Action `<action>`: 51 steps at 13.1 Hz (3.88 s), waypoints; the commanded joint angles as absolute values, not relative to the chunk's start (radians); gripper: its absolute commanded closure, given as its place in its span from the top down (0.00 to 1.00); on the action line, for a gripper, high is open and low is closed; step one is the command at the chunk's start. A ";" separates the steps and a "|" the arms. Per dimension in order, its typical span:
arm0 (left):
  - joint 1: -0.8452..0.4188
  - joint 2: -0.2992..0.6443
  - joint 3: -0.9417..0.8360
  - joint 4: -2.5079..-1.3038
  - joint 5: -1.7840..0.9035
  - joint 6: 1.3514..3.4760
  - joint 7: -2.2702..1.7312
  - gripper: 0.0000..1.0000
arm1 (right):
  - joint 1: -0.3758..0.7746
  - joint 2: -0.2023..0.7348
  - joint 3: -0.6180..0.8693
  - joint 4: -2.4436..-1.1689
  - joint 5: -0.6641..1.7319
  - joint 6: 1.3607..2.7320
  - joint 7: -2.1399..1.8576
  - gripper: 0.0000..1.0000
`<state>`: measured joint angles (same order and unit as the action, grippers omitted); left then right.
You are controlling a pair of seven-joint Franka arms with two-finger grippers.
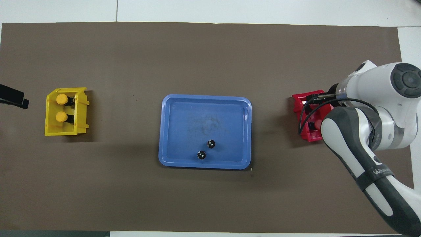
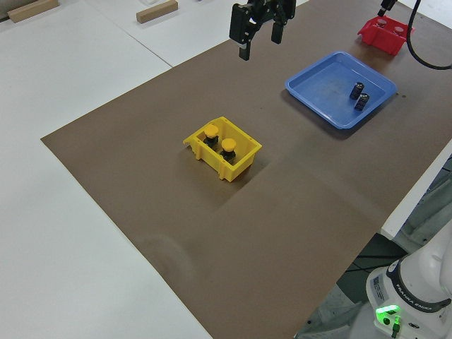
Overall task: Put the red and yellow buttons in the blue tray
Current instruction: 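Grasp a red button from the red holder with the right gripper, then place the red button in the blue tray with the right gripper, then grasp a yellow button with the left gripper while the right gripper returns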
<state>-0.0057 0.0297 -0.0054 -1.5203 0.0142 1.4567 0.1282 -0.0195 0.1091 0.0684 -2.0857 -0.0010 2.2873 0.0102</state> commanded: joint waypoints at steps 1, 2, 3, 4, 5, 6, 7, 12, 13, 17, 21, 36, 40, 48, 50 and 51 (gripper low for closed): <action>-0.002 0.002 -0.005 -1.551 0.005 1.453 0.121 1.00 | -0.029 0.127 0.074 -2.106 0.021 2.336 0.003 0.72; -0.002 0.002 -0.005 -1.549 0.005 1.453 0.123 1.00 | -0.029 0.133 0.074 -2.106 0.021 2.341 0.002 0.72; -0.002 0.002 -0.005 -1.549 0.005 1.453 0.123 1.00 | -0.028 0.136 0.074 -2.108 0.021 2.351 0.002 0.72; -0.002 0.002 -0.005 -1.549 0.005 1.453 0.123 1.00 | -0.029 0.137 0.074 -2.108 0.021 2.352 -0.002 0.72; -0.002 0.002 -0.005 -1.551 0.005 1.453 0.123 1.00 | -0.029 0.137 0.074 -2.109 0.021 2.353 -0.002 0.71; -0.002 0.002 -0.005 -1.549 0.005 1.453 0.123 1.00 | -0.029 0.137 0.074 -2.115 0.023 2.359 -0.008 0.68; -0.002 0.002 -0.005 -1.551 0.005 1.453 0.121 1.00 | -0.031 0.135 0.074 -2.131 0.023 2.376 -0.029 0.66; -0.002 0.002 -0.005 -1.549 0.005 1.453 0.121 1.00 | -0.032 0.127 0.074 -2.161 0.023 2.399 -0.054 0.57; -0.002 0.002 -0.005 -1.549 0.005 1.453 0.123 1.00 | -0.034 0.127 0.072 -2.161 0.023 2.396 -0.057 0.48; -0.002 0.002 -0.005 -1.551 0.005 1.453 0.123 1.00 | -0.035 0.136 0.072 -2.082 0.021 2.297 -0.055 0.31; -0.002 0.000 -0.005 -1.549 0.005 1.453 0.123 1.00 | 0.017 0.205 0.075 -1.733 0.021 1.934 -0.035 0.32; 0.064 0.070 0.002 -1.899 0.005 2.053 0.126 0.70 | 0.549 0.420 0.077 -1.643 -0.058 2.092 0.781 0.36; 0.064 0.159 0.002 -1.939 0.005 2.213 0.124 0.70 | 0.557 0.387 0.077 -1.747 -0.060 2.164 0.782 0.41; 0.061 0.199 0.002 -2.057 0.002 2.368 0.121 0.70 | 0.323 0.197 0.069 -1.665 -0.049 1.843 0.454 0.96; 0.061 0.198 0.002 -2.059 0.002 2.359 0.123 0.70 | 0.186 0.048 0.071 -1.808 -0.003 1.804 0.207 0.96; 0.060 0.198 0.002 -2.059 0.002 2.358 0.121 0.67 | 0.143 -0.022 0.069 -1.898 0.014 1.819 0.124 0.96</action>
<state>0.0628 0.2155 0.0003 -2.0348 0.0142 2.3351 0.1225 0.2206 0.1376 0.0526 -1.6838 -0.0248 1.7802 0.2666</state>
